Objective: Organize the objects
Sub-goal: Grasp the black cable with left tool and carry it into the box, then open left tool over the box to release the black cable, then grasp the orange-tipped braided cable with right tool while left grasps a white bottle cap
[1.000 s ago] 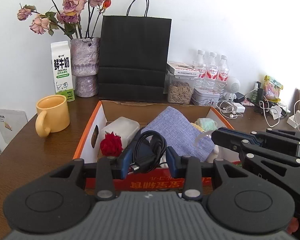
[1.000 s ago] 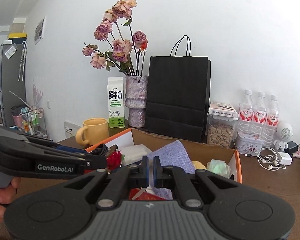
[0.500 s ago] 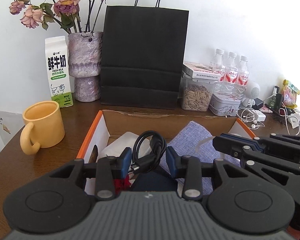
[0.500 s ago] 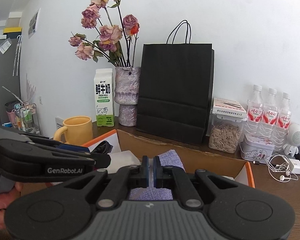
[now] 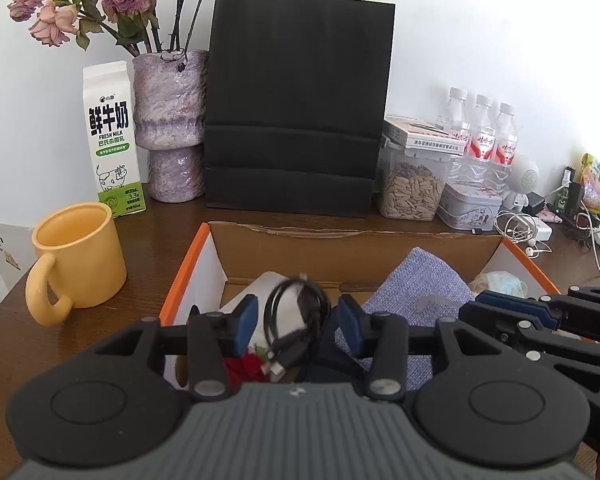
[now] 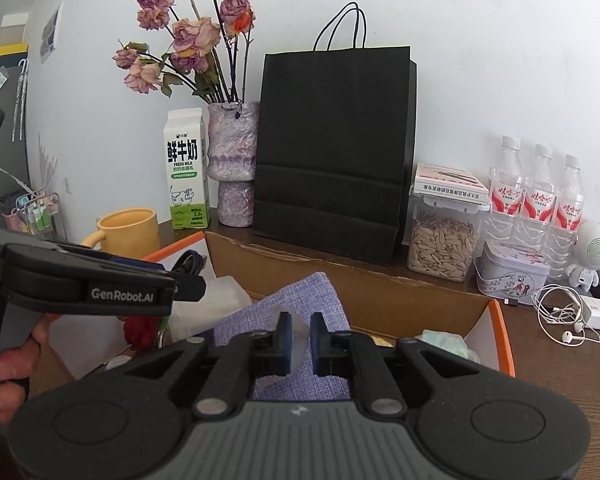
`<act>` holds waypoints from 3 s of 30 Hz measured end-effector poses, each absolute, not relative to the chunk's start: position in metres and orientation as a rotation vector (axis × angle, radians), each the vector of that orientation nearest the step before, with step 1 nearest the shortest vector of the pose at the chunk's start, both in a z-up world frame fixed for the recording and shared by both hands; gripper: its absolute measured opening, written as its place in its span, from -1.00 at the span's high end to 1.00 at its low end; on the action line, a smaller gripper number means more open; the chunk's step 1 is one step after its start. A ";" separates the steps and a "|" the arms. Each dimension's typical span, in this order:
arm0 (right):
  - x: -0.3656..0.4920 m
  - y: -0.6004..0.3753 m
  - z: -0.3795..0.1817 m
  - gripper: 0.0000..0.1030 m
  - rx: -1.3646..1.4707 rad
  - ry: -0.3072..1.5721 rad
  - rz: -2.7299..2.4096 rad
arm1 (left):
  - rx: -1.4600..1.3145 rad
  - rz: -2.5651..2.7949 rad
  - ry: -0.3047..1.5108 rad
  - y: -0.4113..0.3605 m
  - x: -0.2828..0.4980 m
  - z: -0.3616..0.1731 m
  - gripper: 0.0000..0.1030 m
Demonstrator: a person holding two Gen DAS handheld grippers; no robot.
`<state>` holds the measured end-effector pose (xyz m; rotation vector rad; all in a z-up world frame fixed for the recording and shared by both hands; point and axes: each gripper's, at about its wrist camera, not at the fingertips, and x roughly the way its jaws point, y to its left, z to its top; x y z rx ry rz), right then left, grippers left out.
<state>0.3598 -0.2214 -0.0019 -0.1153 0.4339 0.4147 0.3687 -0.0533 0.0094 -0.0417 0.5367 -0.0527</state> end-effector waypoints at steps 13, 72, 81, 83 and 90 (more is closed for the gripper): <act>0.356 -0.218 -0.001 -0.98 -0.135 0.447 0.382 | -0.041 -0.029 0.509 -0.053 0.363 0.015 -1.00; 0.200 -0.227 -0.041 0.77 -0.233 0.588 0.516 | -0.061 0.067 0.666 -0.003 0.199 -0.018 -1.00; 0.220 -0.231 -0.030 0.77 -0.167 0.535 0.458 | -0.040 0.074 0.711 -0.020 0.241 -0.038 -1.00; 0.226 -0.231 -0.031 0.77 -0.157 0.535 0.451 | -0.031 0.068 0.718 -0.024 0.249 -0.042 -0.98; 0.236 -0.228 -0.038 0.77 -0.136 0.545 0.455 | 0.000 0.000 0.718 -0.039 0.258 -0.045 0.42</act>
